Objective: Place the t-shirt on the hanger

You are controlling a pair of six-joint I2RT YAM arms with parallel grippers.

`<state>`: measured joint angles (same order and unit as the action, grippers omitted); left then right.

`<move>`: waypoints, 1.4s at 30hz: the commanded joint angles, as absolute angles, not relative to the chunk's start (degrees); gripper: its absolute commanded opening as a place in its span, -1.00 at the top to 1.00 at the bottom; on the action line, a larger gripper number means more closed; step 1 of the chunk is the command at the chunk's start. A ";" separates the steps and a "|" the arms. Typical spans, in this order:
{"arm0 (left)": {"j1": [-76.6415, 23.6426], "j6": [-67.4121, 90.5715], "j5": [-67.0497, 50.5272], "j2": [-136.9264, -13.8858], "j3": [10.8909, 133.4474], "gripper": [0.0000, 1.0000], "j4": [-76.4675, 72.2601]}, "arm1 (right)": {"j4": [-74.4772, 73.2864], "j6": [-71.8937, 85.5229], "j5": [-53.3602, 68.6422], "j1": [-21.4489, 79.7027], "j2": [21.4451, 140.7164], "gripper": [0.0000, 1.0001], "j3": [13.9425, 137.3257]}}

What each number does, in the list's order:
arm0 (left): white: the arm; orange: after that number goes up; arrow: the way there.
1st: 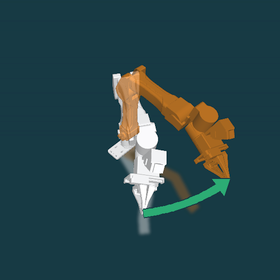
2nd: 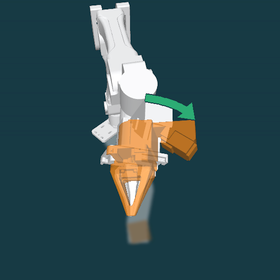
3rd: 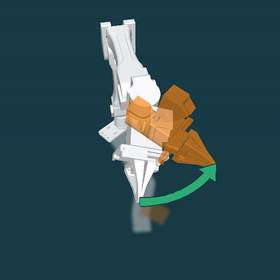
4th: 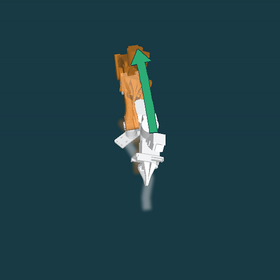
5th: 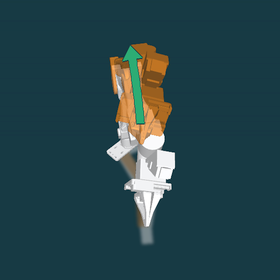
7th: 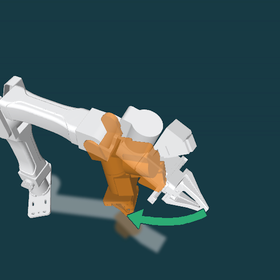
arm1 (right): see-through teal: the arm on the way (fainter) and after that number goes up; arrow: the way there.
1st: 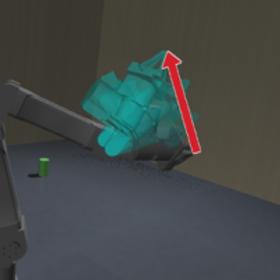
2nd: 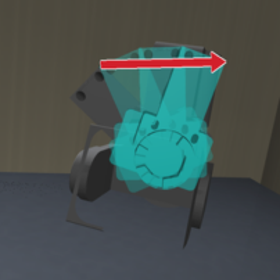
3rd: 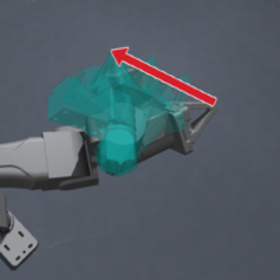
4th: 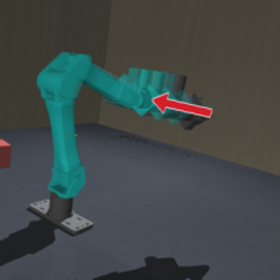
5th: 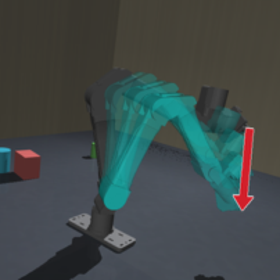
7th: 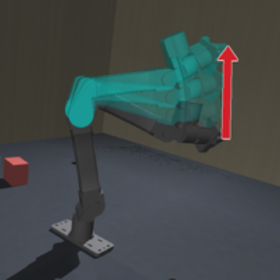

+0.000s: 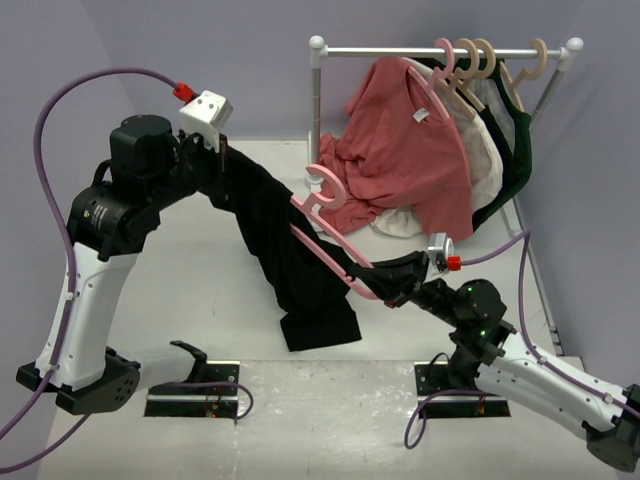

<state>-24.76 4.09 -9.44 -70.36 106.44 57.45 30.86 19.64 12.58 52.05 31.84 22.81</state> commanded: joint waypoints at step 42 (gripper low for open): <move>-35.24 -37.75 -30.08 -59.28 89.17 -0.86 42.70 | 15.43 18.74 9.38 50.91 23.26 1.00 26.20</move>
